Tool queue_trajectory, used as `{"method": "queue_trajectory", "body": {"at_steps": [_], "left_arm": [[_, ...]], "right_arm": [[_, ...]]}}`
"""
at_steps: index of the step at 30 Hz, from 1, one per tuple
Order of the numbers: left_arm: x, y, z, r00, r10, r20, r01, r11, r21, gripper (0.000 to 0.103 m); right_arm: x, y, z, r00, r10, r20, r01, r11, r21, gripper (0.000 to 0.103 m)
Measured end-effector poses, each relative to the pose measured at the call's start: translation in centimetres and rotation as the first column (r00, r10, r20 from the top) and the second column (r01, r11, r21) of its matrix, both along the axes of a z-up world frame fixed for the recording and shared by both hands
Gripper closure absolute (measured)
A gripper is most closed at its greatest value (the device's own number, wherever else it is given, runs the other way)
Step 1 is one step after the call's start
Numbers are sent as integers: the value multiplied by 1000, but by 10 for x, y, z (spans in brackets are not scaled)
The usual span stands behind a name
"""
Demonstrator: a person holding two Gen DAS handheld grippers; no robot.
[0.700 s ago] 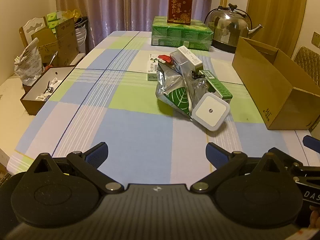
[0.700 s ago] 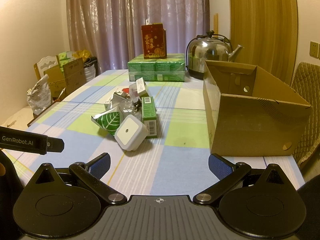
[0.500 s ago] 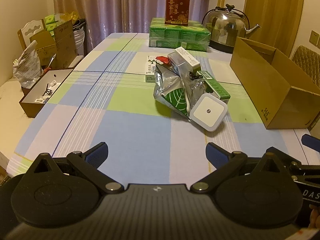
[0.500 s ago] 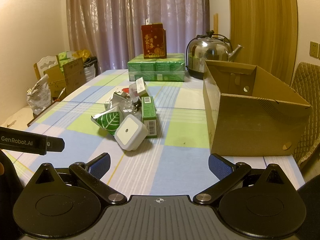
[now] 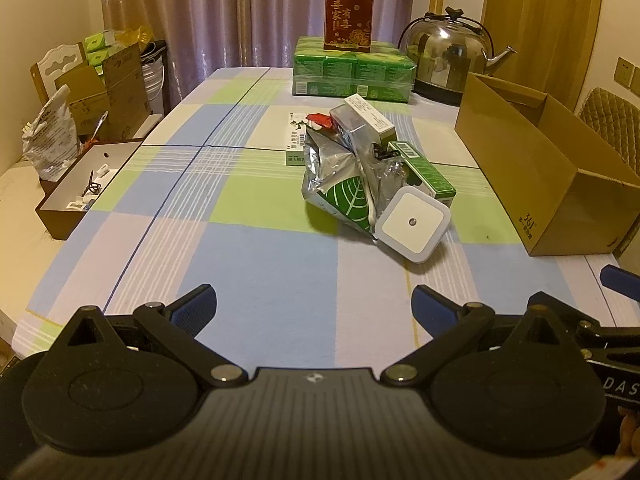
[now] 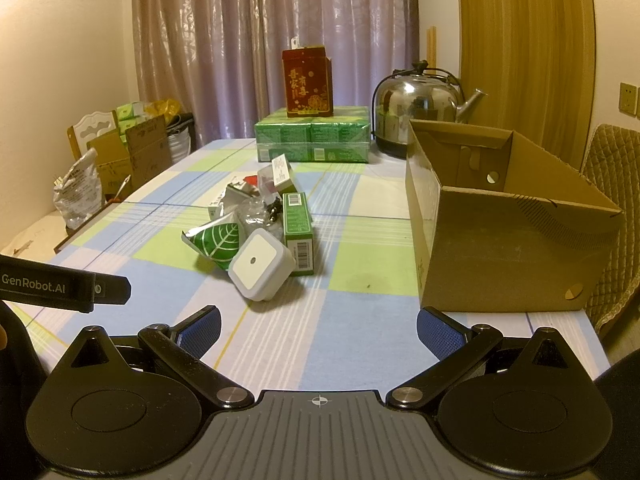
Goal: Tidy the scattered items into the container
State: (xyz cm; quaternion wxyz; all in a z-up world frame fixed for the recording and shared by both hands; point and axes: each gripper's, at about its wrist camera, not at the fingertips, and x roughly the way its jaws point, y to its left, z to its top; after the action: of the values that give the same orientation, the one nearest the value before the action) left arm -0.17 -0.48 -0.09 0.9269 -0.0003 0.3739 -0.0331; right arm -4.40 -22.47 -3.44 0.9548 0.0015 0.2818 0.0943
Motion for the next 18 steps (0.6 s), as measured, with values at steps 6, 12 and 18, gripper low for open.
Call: {"method": "queue_trajectory", "body": {"at_steps": [6, 12, 18], "left_arm": [[0, 1, 1, 1000, 1, 9, -1, 1000, -13, 1], [0, 2, 3, 1000, -5, 16, 5, 1000, -22, 1], [3, 3, 3, 1000, -16, 7, 16, 1000, -22, 1]], "right_arm": [[0, 0, 0, 1000, 1, 0, -1, 1000, 0, 2], [0, 0, 0, 1000, 4, 2, -4, 1000, -1, 2], [1, -1, 0, 1000, 11, 8, -10, 1000, -5, 2]]}}
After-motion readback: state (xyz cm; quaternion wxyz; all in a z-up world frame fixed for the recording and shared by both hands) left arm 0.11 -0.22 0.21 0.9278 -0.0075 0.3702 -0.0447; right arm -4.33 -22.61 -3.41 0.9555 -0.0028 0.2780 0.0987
